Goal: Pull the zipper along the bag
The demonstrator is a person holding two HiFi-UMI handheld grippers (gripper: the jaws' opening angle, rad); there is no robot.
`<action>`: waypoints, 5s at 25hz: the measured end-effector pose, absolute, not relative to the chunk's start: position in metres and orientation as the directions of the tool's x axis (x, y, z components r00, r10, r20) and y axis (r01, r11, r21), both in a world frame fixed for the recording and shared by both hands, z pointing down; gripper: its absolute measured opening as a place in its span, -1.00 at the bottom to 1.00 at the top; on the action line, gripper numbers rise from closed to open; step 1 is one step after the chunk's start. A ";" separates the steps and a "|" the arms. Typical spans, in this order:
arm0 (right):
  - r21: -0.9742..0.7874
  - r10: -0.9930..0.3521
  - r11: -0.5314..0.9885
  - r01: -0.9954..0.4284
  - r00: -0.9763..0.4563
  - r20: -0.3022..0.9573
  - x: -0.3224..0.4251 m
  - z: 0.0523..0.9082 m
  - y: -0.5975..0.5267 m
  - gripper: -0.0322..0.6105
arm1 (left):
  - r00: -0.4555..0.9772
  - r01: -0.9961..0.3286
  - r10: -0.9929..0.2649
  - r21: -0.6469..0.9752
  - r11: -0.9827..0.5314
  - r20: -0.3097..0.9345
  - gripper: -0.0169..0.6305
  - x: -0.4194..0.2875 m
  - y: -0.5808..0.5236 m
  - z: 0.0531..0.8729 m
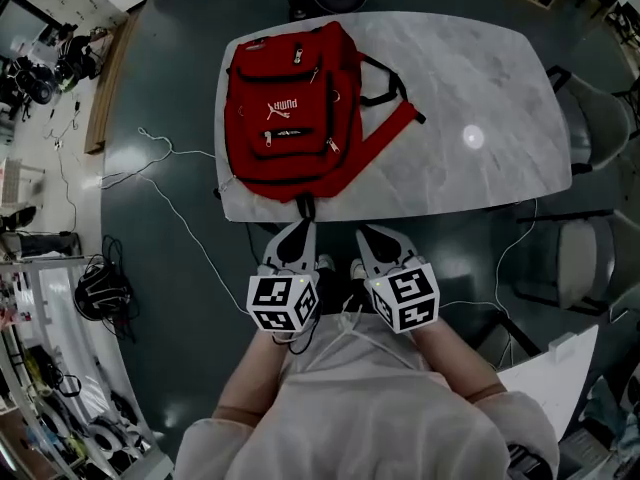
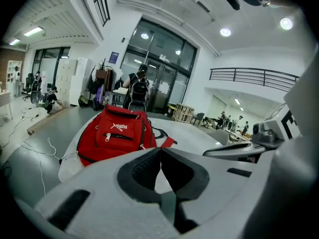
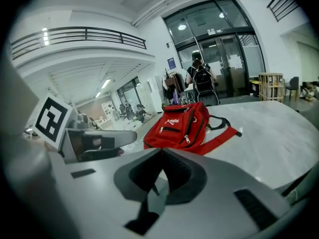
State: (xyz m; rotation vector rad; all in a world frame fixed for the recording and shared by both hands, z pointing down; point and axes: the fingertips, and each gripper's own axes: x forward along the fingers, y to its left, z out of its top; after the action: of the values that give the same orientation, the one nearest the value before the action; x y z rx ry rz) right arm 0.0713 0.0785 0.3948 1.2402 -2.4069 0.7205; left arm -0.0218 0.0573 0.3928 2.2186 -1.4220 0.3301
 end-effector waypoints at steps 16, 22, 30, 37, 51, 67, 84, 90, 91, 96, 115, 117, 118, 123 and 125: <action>-0.199 -0.594 0.465 -0.863 -0.471 0.652 0.035 0.447 -0.045 -0.81 | 0.517 -0.855 -0.669 0.286 -0.432 0.535 -0.89 -0.053 -0.072 0.452; -0.174 -0.520 0.548 -0.818 -0.496 0.696 0.025 0.480 -0.074 -0.81 | 0.506 -0.861 -0.620 0.305 -0.407 0.600 -0.89 -0.049 -0.091 0.490; -0.208 -0.430 0.586 -0.784 -0.517 0.740 0.016 0.520 -0.108 -0.81 | 0.469 -0.880 -0.579 0.296 -0.372 0.666 -0.89 -0.036 -0.108 0.530; -0.230 -0.390 0.570 -0.789 -0.506 0.769 0.019 0.543 -0.123 -0.80 | 0.471 -0.880 -0.534 0.327 -0.345 0.702 -0.89 -0.027 -0.119 0.551; -0.249 -0.274 0.647 -0.721 -0.525 0.806 0.014 0.560 -0.126 -0.81 | 0.472 -0.876 -0.487 0.329 -0.354 0.735 -0.89 -0.012 -0.127 0.572; -0.066 -0.238 0.824 -0.562 -0.450 0.861 0.025 0.554 -0.138 -0.81 | 0.454 -0.881 -0.463 0.306 -0.360 0.761 -0.89 -0.012 -0.131 0.586; 0.160 -0.386 0.862 -0.481 -0.419 0.822 0.038 0.531 -0.183 -0.82 | 0.463 -0.882 -0.483 0.330 -0.337 0.743 -0.89 -0.012 -0.134 0.585; 0.209 -0.410 0.866 -0.454 -0.409 0.815 0.041 0.523 -0.193 -0.82 | 0.455 -0.886 -0.491 0.321 -0.336 0.743 -0.89 -0.013 -0.134 0.586; 0.224 -0.418 0.868 -0.444 -0.406 0.813 0.041 0.521 -0.196 -0.82 | 0.454 -0.886 -0.490 0.320 -0.335 0.744 -0.89 -0.013 -0.134 0.586; 0.306 -0.456 0.870 -0.386 -0.394 0.798 0.042 0.511 -0.210 -0.82 | 0.456 -0.885 -0.494 0.319 -0.338 0.740 -0.89 -0.012 -0.134 0.584; 0.379 -0.554 0.818 -0.433 -0.411 0.724 0.044 0.471 -0.280 -0.82 | 0.438 -0.891 -0.503 0.289 -0.349 0.745 -0.89 -0.012 -0.133 0.587; 0.376 -0.557 0.814 -0.443 -0.412 0.721 0.043 0.470 -0.284 -0.82 | 0.438 -0.892 -0.502 0.288 -0.349 0.746 -0.89 -0.012 -0.133 0.587; 0.370 -0.558 0.812 -0.452 -0.412 0.721 0.043 0.470 -0.285 -0.82 | 0.439 -0.891 -0.500 0.289 -0.350 0.746 -0.89 -0.012 -0.133 0.586; 0.289 -0.537 0.803 -0.521 -0.422 0.731 0.044 0.474 -0.285 -0.81 | 0.441 -0.889 -0.495 0.289 -0.355 0.748 -0.89 -0.012 -0.132 0.592; 0.295 -0.538 0.803 -0.519 -0.416 0.733 0.043 0.476 -0.284 -0.81 | 0.437 -0.890 -0.495 0.283 -0.357 0.751 -0.89 -0.013 -0.131 0.593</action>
State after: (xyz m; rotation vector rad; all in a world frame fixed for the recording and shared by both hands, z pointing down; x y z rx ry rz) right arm 0.0433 -0.2838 0.4760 0.7799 -2.0899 -0.0276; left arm -0.0134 -0.1309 0.5926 2.0045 -1.1612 0.7371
